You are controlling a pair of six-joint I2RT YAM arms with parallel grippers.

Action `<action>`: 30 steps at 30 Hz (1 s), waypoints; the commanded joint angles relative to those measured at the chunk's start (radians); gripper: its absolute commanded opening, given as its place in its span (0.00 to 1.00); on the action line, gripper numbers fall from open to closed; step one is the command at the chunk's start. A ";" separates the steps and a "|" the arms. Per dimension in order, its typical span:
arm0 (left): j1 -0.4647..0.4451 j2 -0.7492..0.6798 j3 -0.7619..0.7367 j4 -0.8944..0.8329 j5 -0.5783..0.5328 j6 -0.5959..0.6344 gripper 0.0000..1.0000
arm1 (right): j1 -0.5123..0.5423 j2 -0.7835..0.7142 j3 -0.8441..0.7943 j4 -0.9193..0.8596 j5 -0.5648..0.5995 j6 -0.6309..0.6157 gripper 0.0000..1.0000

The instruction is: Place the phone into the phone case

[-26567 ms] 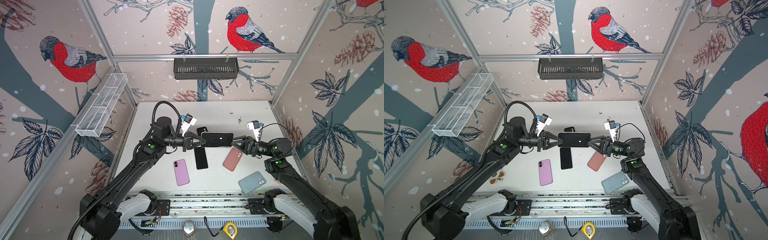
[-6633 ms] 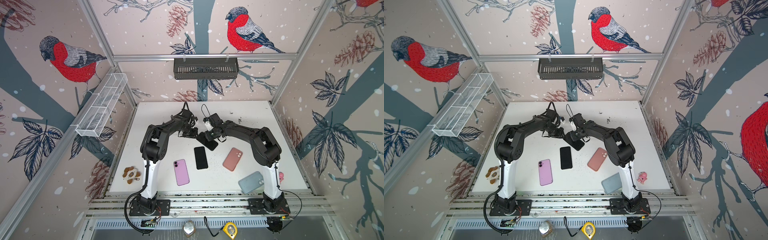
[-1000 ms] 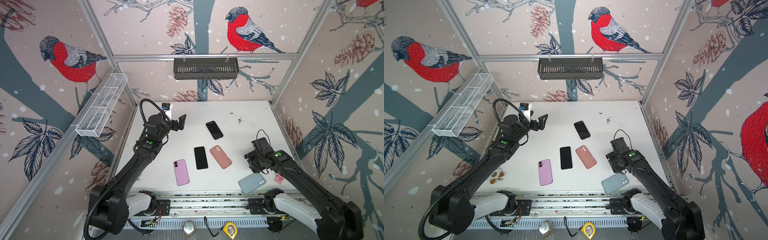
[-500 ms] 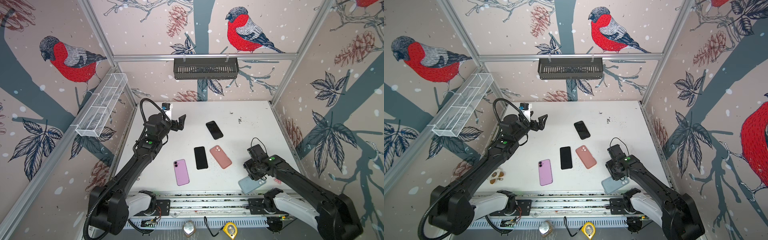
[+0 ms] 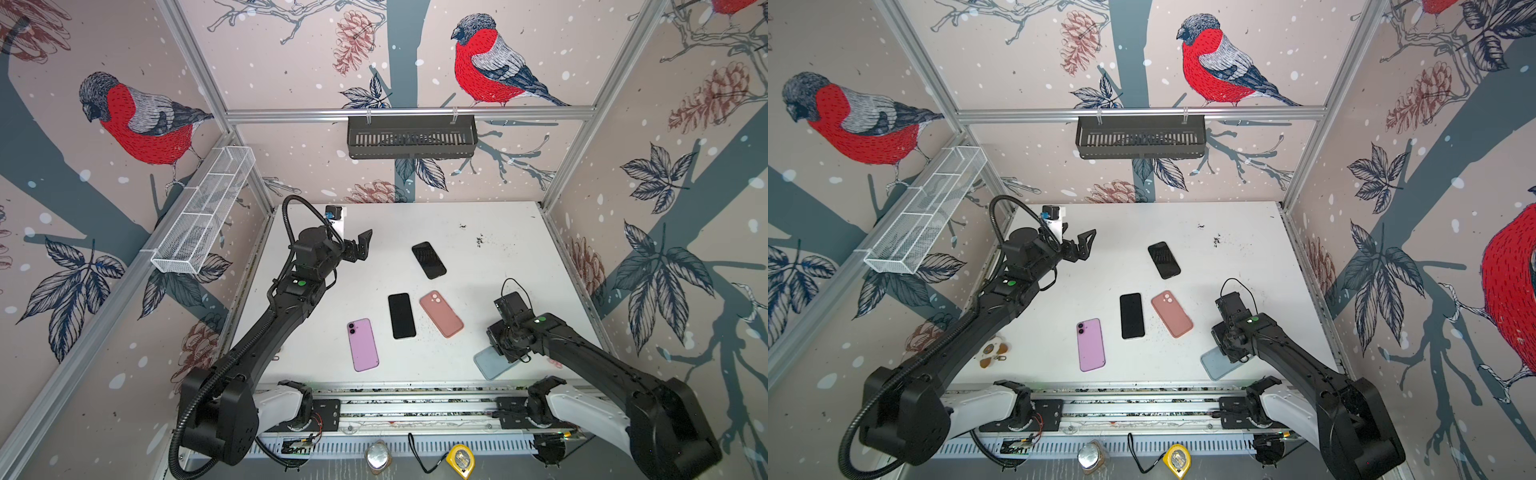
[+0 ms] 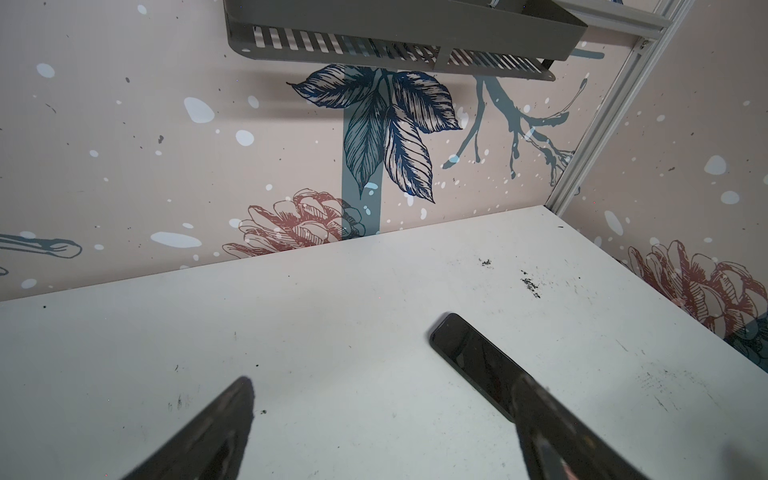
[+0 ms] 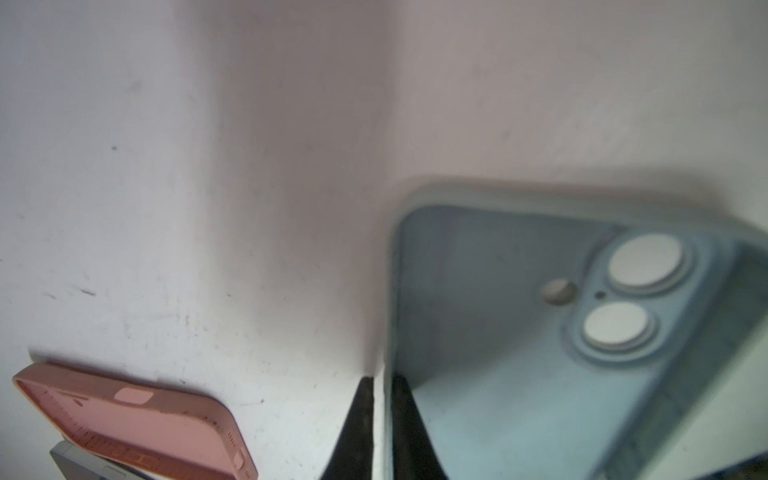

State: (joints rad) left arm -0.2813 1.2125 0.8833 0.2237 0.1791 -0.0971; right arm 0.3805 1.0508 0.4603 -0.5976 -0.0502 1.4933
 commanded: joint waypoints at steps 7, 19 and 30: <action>0.002 0.007 0.017 0.000 -0.018 0.025 0.96 | -0.155 0.044 0.179 0.058 0.154 -0.374 0.01; 0.004 0.013 0.019 -0.003 -0.018 0.032 0.95 | -0.013 0.423 0.464 0.097 0.109 -0.994 0.01; 0.003 0.012 0.018 -0.003 -0.018 0.035 0.95 | 0.090 0.489 0.506 0.101 0.119 -1.104 0.41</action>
State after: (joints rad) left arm -0.2802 1.2259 0.8948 0.2192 0.1562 -0.0711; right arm 0.4587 1.5677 0.9627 -0.4973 0.0811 0.4290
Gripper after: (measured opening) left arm 0.948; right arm 0.389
